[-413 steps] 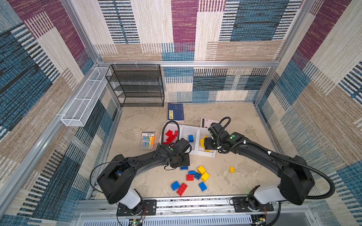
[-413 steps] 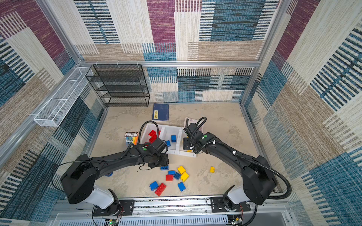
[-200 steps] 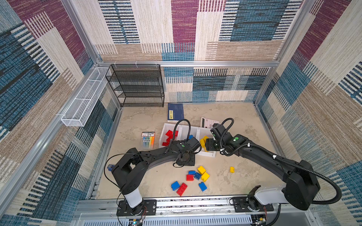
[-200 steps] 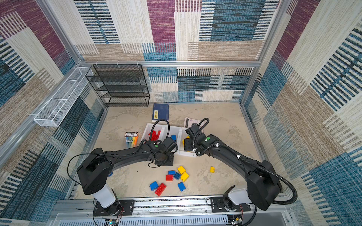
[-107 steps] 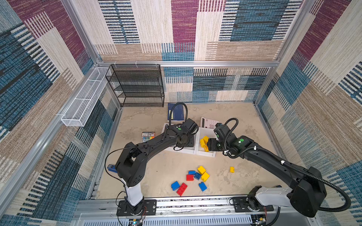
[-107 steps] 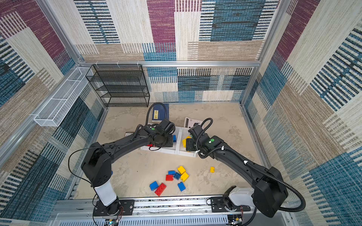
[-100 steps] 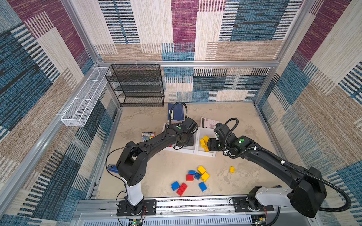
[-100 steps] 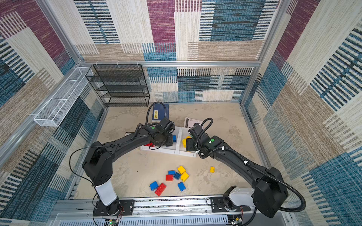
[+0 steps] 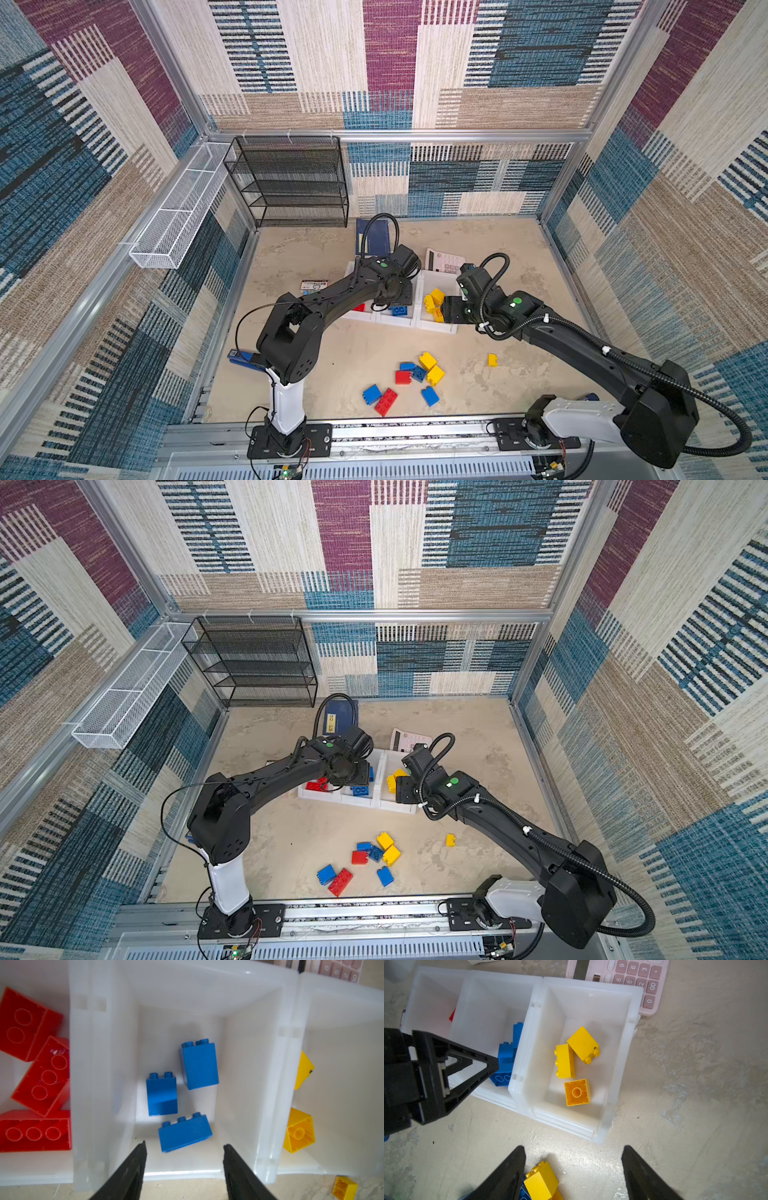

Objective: Sort the legos into containers by color
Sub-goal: 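Carry the blue 2x2 brick with the left gripper into the middle compartment and release, then withdraw the left gripper while the right gripper descends and grasps a small yellow brick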

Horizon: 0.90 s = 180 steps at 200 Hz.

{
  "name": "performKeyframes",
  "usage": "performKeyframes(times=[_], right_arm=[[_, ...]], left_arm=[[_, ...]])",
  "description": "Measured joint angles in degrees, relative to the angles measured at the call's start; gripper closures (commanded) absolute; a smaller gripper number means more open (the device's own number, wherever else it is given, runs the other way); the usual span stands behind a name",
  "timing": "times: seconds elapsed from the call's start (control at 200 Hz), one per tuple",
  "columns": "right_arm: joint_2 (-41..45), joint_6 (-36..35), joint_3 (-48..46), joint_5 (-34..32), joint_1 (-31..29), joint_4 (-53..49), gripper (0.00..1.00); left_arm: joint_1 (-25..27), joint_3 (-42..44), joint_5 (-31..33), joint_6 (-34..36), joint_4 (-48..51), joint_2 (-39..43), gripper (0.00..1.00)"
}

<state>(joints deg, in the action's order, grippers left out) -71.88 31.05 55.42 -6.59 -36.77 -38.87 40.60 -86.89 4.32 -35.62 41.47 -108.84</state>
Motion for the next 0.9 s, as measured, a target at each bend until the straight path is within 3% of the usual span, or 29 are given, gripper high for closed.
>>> performKeyframes(times=[0.416,0.902], right_arm=[[0.46,0.44,-1.60,0.00,0.00,0.00,0.24],[7.28,11.23,-15.67,-1.57,1.81,-3.13,0.23]], left_arm=[[-0.66,5.97,-0.07,-0.28,-0.70,6.23,0.37],[-2.62,26.08,-1.70,-4.44,-4.81,24.24,0.37]])
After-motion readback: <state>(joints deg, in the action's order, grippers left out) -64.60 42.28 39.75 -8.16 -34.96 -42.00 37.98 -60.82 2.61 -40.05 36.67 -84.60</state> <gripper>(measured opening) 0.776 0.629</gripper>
